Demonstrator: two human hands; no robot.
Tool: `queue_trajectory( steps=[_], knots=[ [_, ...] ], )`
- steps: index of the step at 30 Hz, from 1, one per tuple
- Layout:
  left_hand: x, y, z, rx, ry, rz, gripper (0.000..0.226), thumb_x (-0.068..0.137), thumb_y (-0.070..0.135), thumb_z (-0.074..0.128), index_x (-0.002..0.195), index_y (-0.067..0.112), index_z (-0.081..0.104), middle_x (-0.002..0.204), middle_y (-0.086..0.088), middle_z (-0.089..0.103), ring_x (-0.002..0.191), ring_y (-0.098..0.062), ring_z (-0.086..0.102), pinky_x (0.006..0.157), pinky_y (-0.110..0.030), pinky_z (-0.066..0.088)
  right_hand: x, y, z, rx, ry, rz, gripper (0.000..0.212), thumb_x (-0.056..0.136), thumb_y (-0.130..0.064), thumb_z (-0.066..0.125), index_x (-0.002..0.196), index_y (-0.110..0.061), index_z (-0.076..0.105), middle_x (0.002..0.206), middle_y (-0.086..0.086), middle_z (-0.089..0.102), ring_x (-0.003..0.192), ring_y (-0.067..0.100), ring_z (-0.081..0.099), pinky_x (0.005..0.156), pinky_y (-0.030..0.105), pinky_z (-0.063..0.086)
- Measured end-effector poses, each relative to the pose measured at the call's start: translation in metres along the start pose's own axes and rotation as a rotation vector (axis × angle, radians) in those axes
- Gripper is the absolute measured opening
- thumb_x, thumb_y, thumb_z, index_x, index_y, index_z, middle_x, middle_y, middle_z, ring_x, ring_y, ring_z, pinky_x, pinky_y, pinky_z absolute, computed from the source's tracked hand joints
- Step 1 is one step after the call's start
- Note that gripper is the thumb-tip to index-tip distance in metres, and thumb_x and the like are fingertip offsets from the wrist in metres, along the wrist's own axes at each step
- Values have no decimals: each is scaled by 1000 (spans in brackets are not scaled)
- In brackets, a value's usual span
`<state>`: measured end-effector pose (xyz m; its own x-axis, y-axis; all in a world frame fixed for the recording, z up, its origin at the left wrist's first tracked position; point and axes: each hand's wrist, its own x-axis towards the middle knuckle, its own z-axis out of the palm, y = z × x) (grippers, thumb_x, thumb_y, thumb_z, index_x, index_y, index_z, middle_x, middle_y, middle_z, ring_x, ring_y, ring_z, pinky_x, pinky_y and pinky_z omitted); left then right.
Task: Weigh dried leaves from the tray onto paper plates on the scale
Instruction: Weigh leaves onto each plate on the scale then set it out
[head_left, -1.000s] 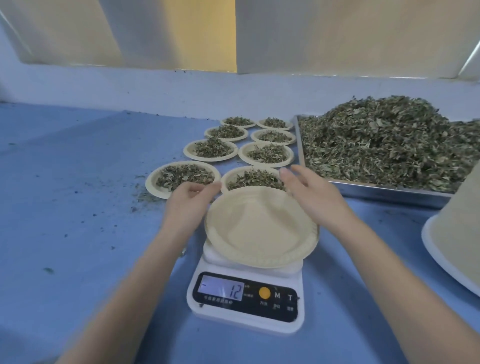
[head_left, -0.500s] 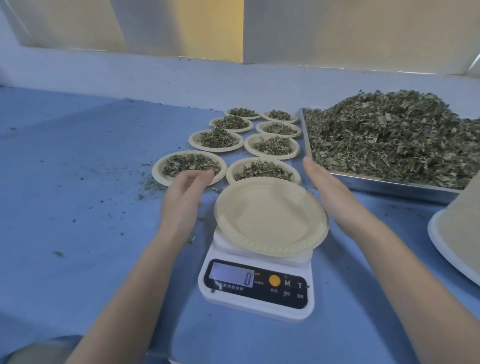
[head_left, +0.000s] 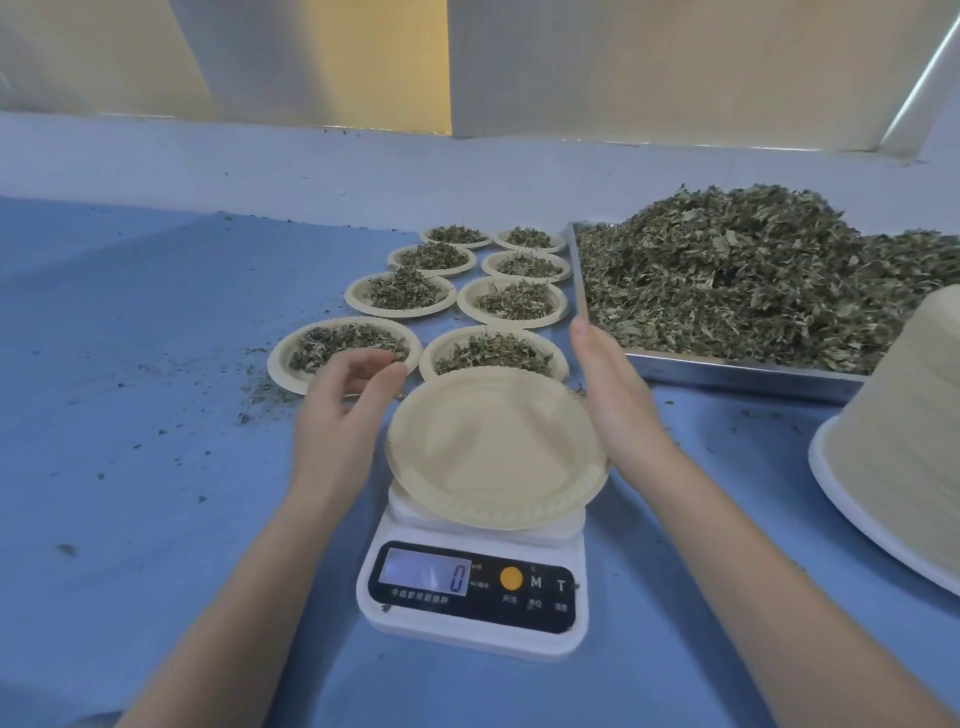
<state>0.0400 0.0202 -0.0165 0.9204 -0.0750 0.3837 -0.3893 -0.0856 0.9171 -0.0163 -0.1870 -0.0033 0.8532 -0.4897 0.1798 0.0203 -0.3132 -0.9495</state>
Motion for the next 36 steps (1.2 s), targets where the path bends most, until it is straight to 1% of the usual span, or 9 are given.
queue_trajectory(
  steps=[5,8,12,18,23,26,29,34,36],
  knots=[
    [21,31,19,199,-103,95,30,73,49,55,97,32,62,102,8,61,96,-12,55,82,-26,42,12,-5,-12,31,19,4,41,91,-62,39,128,-44,46,91,-43,50,90,-21,46,84,14,30],
    [44,58,55,427,-262,216,33,79,48,61,105,29,62,108,11,58,111,-14,48,98,-37,38,21,-10,-19,-65,37,-34,53,92,-59,41,137,-32,44,133,-17,49,122,3,43,95,22,29],
    [69,78,120,609,-488,385,43,74,41,56,108,17,67,107,4,65,106,-15,55,101,-34,36,45,-19,-35,-176,70,-74,37,95,-47,46,127,-29,51,123,-9,59,122,13,49,82,12,33],
    [114,73,197,683,-678,333,34,84,23,57,118,16,58,116,-6,59,112,-25,50,96,-37,40,103,-16,-76,-540,171,10,57,93,-37,51,144,-15,35,144,11,43,132,28,39,104,33,32],
    [139,56,251,767,-877,277,53,85,18,62,135,11,44,129,-11,51,108,-24,54,85,-29,45,149,0,-108,-875,284,246,62,88,-37,58,142,-19,33,146,11,33,133,36,29,105,49,30],
    [144,42,274,848,-982,210,66,83,16,66,140,7,34,127,-15,53,105,-26,56,74,-27,42,173,12,-118,-885,235,340,68,87,-37,60,145,-23,28,153,8,22,137,36,21,107,52,26],
    [144,29,284,863,-1049,92,79,78,20,74,140,2,29,118,-17,58,105,-30,56,78,-31,45,177,25,-114,-1035,111,421,66,87,-39,59,143,-21,29,146,11,28,134,36,23,104,49,31],
    [148,24,275,857,-1052,65,80,74,23,77,138,5,31,125,-15,54,109,-29,53,89,-37,48,173,14,-119,-916,-66,379,56,79,-38,61,132,-28,49,119,8,58,107,28,58,91,38,50],
    [147,25,273,903,-1070,121,81,75,24,76,139,5,30,129,-16,50,112,-29,52,86,-34,46,172,3,-122,-943,-76,365,62,76,-43,62,135,-34,47,123,8,56,109,30,56,92,39,49]
  ],
)
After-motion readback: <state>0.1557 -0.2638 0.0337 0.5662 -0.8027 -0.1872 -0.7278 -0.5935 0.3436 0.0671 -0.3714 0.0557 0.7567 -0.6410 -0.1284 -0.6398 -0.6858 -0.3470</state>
